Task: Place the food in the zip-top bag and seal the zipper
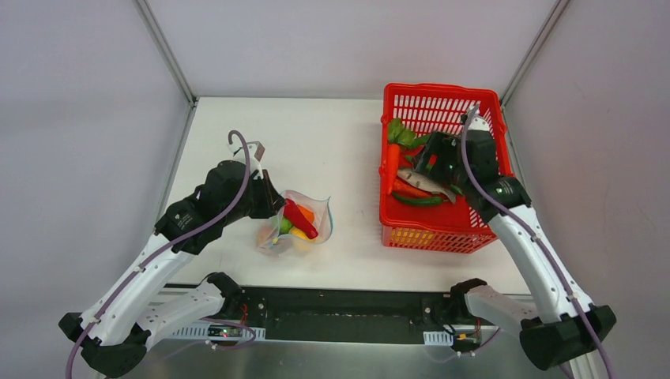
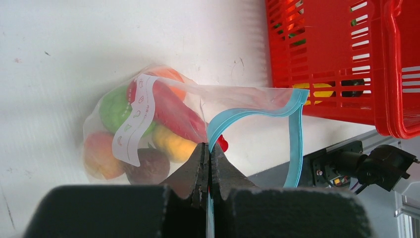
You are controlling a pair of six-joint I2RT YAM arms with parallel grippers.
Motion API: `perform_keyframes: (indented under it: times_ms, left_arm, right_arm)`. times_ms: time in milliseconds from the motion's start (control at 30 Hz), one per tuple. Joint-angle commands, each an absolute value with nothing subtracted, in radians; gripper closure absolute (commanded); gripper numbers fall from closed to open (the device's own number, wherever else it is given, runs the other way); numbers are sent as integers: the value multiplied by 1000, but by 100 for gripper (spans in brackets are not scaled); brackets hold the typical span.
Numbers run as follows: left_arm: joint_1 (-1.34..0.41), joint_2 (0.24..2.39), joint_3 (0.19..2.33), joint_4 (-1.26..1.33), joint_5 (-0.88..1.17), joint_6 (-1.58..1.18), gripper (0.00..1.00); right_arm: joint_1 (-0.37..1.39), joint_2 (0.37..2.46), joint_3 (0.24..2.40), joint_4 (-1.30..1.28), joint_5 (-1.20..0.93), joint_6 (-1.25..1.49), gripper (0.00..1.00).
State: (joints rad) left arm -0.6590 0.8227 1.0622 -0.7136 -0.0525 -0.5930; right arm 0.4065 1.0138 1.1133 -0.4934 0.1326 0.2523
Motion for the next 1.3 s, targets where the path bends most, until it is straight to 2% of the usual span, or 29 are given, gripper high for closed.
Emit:
perform_keyframes:
  times_ms: [0, 267, 433, 767, 1267]
  left_arm:
    - [-649, 809, 1087, -680, -44, -594, 100]
    - [-649, 809, 1087, -684, -46, -590, 100]
    - [-649, 816, 1088, -686, -44, -585, 100]
    - [-649, 824, 1082, -679, -36, -572, 100]
    - [-649, 824, 1062, -657, -25, -557, 100]
  right_arm:
    - [272, 1104, 1118, -664, -10, 290, 19]
    - [251, 1224, 1099, -747, -195, 206, 21]
    - [252, 1263, 1076, -795, -218, 203, 20]
    - [257, 1336, 1046, -931, -127, 232, 17]
    - [313, 1404, 986, -1003, -30, 313, 6]
